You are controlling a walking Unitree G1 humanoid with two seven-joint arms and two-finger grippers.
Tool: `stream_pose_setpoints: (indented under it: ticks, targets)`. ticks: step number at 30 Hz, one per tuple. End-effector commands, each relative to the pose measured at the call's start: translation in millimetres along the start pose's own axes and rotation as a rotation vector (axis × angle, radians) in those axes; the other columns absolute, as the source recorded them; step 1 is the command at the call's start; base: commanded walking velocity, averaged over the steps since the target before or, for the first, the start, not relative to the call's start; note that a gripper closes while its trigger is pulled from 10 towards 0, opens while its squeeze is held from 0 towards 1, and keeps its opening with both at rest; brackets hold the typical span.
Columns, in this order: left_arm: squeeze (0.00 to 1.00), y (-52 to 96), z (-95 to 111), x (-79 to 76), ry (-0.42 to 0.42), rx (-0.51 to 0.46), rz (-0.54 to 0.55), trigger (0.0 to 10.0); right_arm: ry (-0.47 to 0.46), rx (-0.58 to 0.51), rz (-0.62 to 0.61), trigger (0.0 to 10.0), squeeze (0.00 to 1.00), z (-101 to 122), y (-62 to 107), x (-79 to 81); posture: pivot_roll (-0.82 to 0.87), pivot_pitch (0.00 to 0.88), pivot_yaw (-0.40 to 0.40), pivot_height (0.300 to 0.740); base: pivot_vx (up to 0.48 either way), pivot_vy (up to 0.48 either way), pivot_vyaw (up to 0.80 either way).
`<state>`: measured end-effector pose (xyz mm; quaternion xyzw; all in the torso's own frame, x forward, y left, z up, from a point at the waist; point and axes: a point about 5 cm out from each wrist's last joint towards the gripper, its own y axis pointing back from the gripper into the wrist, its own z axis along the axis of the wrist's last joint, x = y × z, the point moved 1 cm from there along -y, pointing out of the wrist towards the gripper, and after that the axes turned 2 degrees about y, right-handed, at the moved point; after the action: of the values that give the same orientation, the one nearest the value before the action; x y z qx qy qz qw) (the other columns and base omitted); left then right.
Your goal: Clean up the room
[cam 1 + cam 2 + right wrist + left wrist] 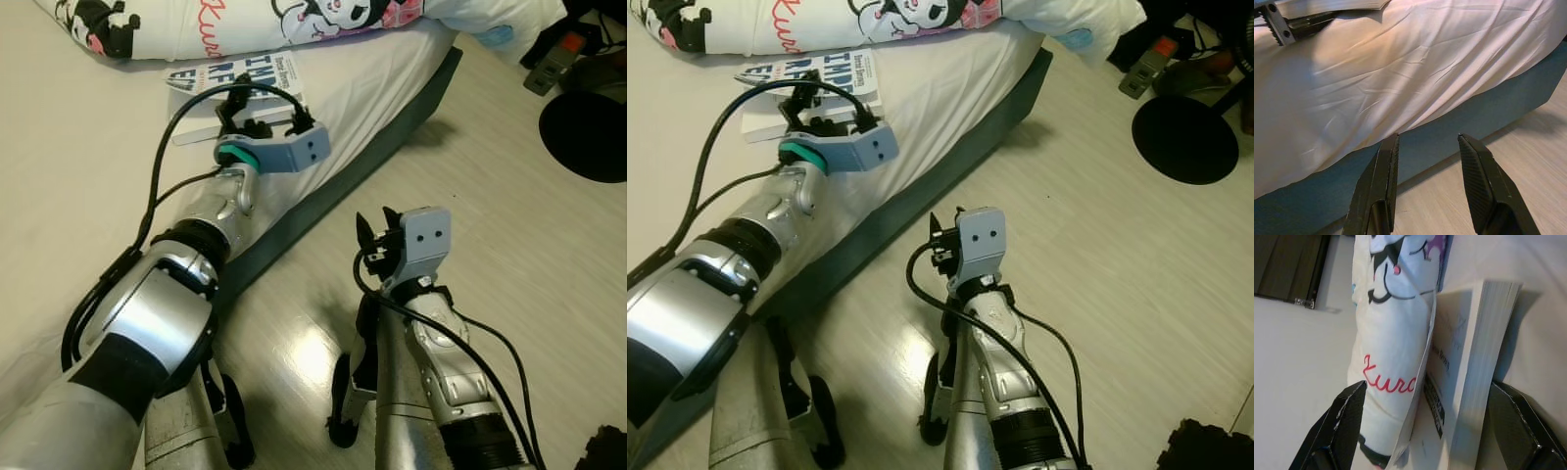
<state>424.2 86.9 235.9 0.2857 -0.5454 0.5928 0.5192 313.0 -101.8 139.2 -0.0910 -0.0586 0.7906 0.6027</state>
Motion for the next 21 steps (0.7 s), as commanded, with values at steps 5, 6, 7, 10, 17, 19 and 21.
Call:
stream_pose_setpoints:
  ticks: [5, 6, 7, 10, 17, 19, 21]
  targets:
    - [0.49, 6.2, 6.4, -14.1, -0.026, -0.041, -0.061, 0.0, -0.004, 0.033, -0.018, 10.0, 0.00, -9.2, 5.5, -1.6, -0.07, 0.352, 0.067, 0.532, 0.000, 0.000, 0.00]
    - [0.49, 6.5, 6.4, -14.6, -0.027, -0.042, -0.064, 0.0, -0.004, 0.032, -0.018, 10.0, 0.00, -9.0, 5.3, -1.5, -0.07, 0.352, 0.067, 0.532, 0.000, 0.000, 0.00]
    - [0.43, 6.9, 6.3, -15.4, -0.030, -0.043, -0.067, 0.0, -0.005, 0.031, -0.019, 10.0, 0.00, -8.8, 5.1, -1.7, -0.07, 0.352, 0.066, 0.532, 0.000, 0.000, 0.00]
    - [0.00, 7.6, 5.5, -16.3, -0.039, -0.042, -0.068, 3.9, -0.005, 0.030, -0.019, 10.0, 0.00, -8.8, 4.8, -1.5, -0.07, 0.352, 0.067, 0.532, 0.000, 0.000, 0.00]
    - [0.00, 10.0, -4.4, -19.5, -0.026, -0.001, -0.103, 10.0, -0.004, 0.031, -0.020, 10.0, 0.00, -8.9, 5.1, -2.2, -0.07, 0.350, 0.063, 0.532, 0.000, 0.000, 0.00]
    - [0.00, 9.7, -9.9, -17.6, -0.034, 0.008, -0.105, 0.0, -0.004, 0.030, -0.018, 10.0, 0.00, -8.8, 4.6, -2.5, -0.07, 0.349, 0.062, 0.532, 0.000, 0.000, 0.00]
    - [0.00, 9.2, -12.9, -15.9, -0.042, 0.011, -0.104, 0.0, -0.003, 0.030, -0.018, 10.0, 0.00, -8.7, 4.3, -3.0, -0.07, 0.348, 0.061, 0.532, 0.000, 0.000, 0.00]
